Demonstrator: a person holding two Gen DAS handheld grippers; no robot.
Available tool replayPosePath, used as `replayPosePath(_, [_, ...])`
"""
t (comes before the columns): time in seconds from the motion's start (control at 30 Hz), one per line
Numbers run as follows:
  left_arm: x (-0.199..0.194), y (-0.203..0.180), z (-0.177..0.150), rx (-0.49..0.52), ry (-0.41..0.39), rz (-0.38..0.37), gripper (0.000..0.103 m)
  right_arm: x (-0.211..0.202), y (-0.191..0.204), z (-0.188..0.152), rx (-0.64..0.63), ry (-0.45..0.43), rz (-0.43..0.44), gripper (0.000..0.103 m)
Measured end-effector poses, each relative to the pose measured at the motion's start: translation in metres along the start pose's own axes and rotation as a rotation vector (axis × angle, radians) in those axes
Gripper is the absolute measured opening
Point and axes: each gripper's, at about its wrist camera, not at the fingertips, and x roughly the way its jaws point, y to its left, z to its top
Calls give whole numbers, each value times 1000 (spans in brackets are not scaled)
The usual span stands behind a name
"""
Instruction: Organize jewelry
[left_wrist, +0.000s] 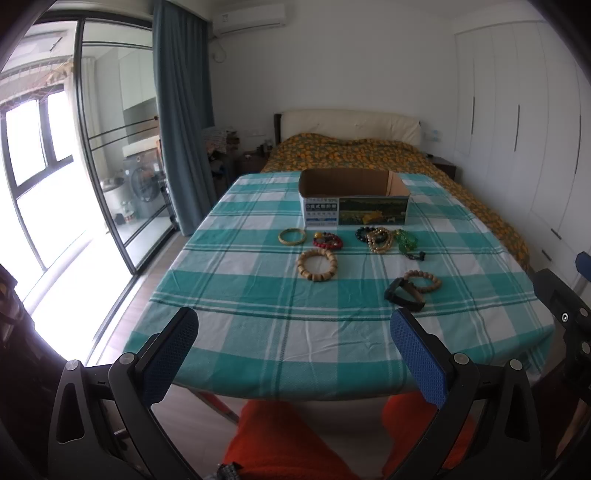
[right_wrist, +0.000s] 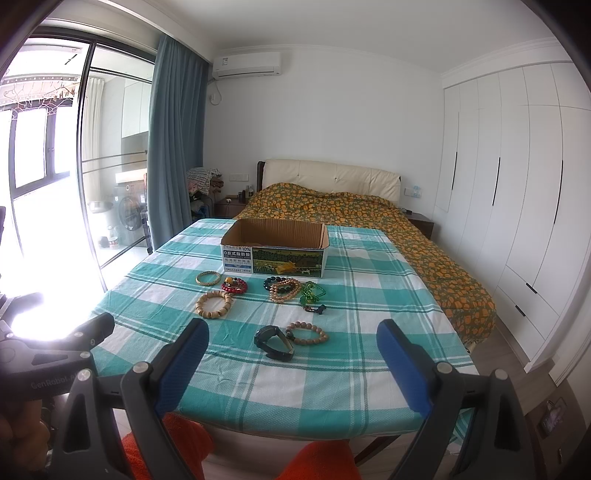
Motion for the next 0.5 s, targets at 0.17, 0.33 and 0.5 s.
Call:
replayPosePath(0.17, [5,4,0,4,4,-6,103,0,0,0,0,0,1,94])
replayPosePath(0.33, [5,3,0,5,6,-7,103,0,0,0,1,0,0,94])
replayPosePath(0.5, [5,3,-1,6,13,-13,103,0,0,0,1,0,1,94])
